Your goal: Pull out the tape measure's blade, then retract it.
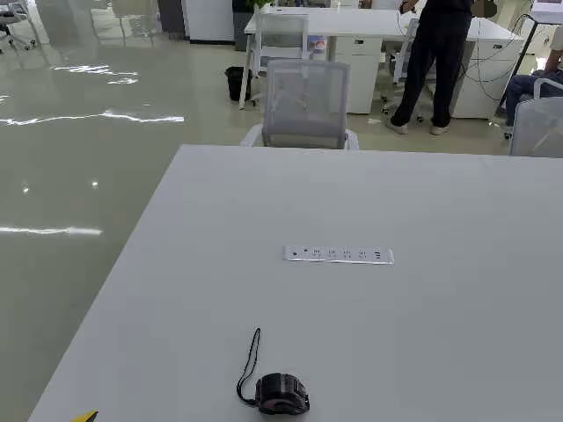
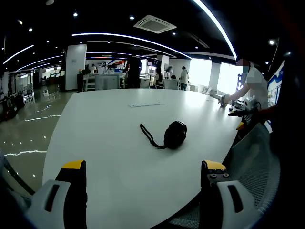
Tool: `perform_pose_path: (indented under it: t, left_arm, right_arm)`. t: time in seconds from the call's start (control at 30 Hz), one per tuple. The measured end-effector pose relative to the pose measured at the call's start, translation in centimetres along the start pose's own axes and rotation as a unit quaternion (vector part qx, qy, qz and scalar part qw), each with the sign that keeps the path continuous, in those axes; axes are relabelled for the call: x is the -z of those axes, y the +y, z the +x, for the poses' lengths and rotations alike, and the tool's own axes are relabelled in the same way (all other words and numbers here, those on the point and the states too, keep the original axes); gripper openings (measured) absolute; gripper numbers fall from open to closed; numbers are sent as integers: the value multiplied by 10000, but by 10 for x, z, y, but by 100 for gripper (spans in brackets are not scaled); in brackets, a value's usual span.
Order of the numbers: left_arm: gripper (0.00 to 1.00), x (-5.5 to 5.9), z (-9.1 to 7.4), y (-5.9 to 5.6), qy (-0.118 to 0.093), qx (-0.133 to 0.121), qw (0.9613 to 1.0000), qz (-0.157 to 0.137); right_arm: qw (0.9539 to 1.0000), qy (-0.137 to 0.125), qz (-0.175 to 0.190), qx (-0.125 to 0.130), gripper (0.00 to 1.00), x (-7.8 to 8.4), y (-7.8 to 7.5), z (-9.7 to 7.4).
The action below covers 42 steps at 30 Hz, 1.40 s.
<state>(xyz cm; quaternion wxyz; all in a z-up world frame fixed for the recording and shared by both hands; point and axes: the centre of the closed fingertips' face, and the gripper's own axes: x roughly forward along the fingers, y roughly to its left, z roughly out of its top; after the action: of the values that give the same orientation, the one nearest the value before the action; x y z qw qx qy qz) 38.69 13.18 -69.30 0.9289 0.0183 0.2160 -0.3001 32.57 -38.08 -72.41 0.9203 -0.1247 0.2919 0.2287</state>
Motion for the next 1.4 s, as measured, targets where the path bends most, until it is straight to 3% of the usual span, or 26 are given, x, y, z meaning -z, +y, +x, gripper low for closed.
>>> perform_pose_path:
  t: [0.37,0.97,1.13,1.4]
  left_arm:
    - [99,-1,1,3,35,-30,10000,23]
    - [99,-1,9,-7,195,73,9997,126]
    - [99,-8,21,-2,265,66,9990,356]
    - [99,-21,49,-11,469,402,9967,528]
  right_arm:
    - [10000,-44,7,60,100,2,0,0]
    - [9999,46,-94,-85,98,9,1,3]
    - [9997,58,-188,-147,97,2,0,9]
    - [9986,71,-408,-340,95,-15,5,23]
